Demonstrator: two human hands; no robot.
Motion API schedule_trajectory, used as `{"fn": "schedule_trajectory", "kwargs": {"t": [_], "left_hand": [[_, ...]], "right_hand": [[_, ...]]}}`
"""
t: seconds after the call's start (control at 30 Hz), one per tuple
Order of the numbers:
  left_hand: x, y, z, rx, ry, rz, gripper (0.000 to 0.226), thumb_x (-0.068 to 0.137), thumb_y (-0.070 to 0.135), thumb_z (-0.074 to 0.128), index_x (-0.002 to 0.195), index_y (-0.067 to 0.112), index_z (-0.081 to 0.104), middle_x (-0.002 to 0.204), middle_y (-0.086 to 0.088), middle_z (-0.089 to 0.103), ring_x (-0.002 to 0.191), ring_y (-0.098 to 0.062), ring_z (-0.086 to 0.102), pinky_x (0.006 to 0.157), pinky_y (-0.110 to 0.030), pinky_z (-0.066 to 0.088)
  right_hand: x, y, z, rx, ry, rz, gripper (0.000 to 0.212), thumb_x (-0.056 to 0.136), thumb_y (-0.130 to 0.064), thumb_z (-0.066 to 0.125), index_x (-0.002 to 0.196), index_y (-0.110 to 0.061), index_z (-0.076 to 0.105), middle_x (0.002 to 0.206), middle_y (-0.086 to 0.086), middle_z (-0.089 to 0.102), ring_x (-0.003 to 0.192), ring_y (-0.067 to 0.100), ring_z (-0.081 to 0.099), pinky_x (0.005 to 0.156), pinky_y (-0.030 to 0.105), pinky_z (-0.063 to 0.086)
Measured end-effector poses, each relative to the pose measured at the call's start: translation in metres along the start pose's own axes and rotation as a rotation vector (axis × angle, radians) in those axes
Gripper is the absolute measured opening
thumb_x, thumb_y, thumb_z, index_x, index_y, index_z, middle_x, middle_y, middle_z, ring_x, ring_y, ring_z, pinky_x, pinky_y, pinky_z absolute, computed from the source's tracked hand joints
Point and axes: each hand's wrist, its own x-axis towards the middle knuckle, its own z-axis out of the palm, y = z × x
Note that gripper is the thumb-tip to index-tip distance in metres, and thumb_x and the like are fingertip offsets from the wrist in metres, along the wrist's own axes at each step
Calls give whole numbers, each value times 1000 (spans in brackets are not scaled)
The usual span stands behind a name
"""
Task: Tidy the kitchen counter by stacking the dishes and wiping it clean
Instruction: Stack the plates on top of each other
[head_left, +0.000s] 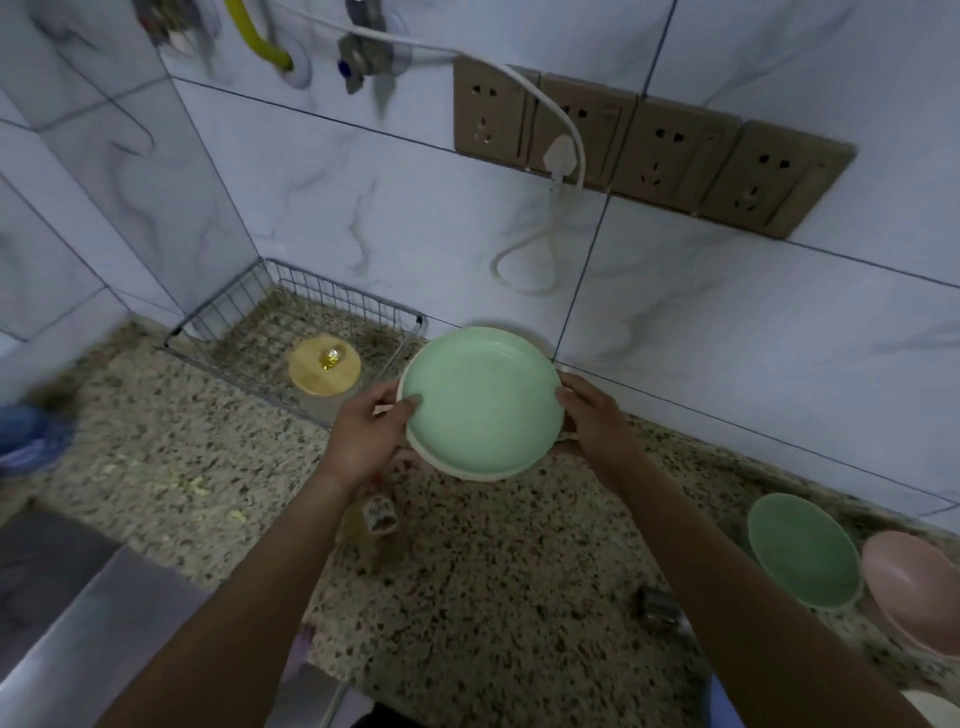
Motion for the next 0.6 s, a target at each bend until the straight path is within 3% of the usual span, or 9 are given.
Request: {"fn": "schedule_trajectory", "kwargs": {"t": [0.07, 0.17, 0.3, 0.43, 0.6], "left_hand": [[6, 11, -18, 35, 36, 38, 19, 100, 17, 64, 116, 16, 74, 107, -5, 75, 89, -17, 75, 58, -27, 58], [9, 27, -43, 2, 71, 42, 23, 102, 15, 62, 123, 19, 70, 105, -3, 69, 72, -8, 74, 51, -29, 59], [22, 46, -87, -62, 126, 48, 36, 100, 14, 64, 130, 35, 66, 107, -8, 62, 82, -26, 76, 58, -42, 64], [40, 66, -127, -83, 156, 76, 42, 101, 12, 62, 140, 29, 63, 116, -15, 62, 70, -14, 75, 55, -32, 61], [67, 84, -180, -46, 256, 124, 39, 102, 13, 57, 137, 27, 65, 115, -18, 68, 69, -17, 75, 54, -31, 60]], "right_hand": [[7, -16, 18, 0, -2, -15, 26, 108, -23, 49, 125, -29, 67, 116, 5, 74, 89, 24, 76, 63, 36, 61], [21, -36, 46, -42, -32, -36, 30, 107, -23, 50, 133, -23, 65, 119, 8, 72, 89, 27, 75, 58, 33, 60], [41, -60, 88, -41, -94, -55, 32, 106, -25, 53, 136, -25, 65, 124, 7, 71, 95, 26, 75, 63, 37, 62], [63, -91, 128, -12, -139, -73, 30, 104, -24, 57, 133, -24, 66, 122, 6, 71, 87, 22, 77, 64, 36, 62], [102, -128, 185, -29, -240, -106, 32, 105, -21, 57, 136, -21, 64, 126, 10, 68, 80, 20, 75, 63, 35, 61]]}}
